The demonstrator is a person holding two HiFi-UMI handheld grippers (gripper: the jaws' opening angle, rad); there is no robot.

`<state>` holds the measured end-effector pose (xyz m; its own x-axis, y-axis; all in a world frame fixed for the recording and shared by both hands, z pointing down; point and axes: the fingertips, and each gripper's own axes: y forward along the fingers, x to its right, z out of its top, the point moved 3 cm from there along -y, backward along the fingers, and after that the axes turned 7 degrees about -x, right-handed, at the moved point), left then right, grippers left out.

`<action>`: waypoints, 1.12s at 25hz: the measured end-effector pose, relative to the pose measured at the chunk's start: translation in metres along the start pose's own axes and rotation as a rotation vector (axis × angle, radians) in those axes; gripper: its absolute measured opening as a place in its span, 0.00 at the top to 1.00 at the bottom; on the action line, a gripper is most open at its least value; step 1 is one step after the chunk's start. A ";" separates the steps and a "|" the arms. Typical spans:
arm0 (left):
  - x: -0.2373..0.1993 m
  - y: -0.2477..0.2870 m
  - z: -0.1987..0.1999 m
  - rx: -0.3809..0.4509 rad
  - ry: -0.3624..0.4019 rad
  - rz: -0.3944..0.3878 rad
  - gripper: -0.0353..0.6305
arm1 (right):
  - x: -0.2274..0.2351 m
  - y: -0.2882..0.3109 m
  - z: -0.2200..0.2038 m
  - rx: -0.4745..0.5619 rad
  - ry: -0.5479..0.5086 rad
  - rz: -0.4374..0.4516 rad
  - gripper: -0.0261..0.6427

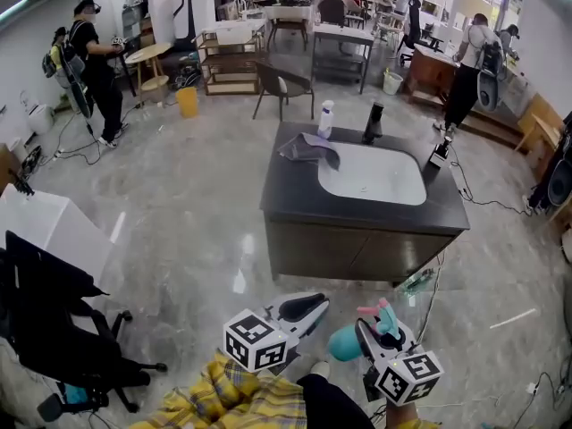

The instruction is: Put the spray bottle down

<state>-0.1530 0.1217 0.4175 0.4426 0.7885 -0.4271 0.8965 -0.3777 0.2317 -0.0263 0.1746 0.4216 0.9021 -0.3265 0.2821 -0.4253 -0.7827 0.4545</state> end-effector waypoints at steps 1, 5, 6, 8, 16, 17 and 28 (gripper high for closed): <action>0.000 0.007 0.003 0.001 0.001 0.004 0.88 | 0.007 0.001 0.003 0.002 -0.002 0.005 0.70; -0.002 0.033 0.012 0.003 0.005 0.020 0.88 | 0.032 0.004 0.014 0.009 -0.016 0.021 0.70; -0.002 0.040 0.014 0.004 0.007 0.023 0.88 | 0.039 0.004 0.016 0.011 -0.016 0.023 0.70; -0.001 0.054 0.017 0.005 0.012 0.028 0.88 | 0.054 0.005 0.020 0.015 -0.013 0.029 0.70; 0.002 0.103 0.028 0.005 0.022 0.056 0.88 | 0.106 0.008 0.039 0.029 -0.019 0.058 0.70; 0.003 0.108 0.029 0.007 0.022 0.060 0.88 | 0.111 0.008 0.040 0.029 -0.022 0.064 0.70; 0.007 0.144 0.033 0.017 0.019 0.104 0.88 | 0.151 0.011 0.046 0.026 -0.024 0.108 0.70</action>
<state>-0.0203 0.0571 0.4191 0.5326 0.7539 -0.3848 0.8462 -0.4655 0.2592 0.1083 0.0919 0.4302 0.8525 -0.4222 0.3082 -0.5188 -0.7552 0.4006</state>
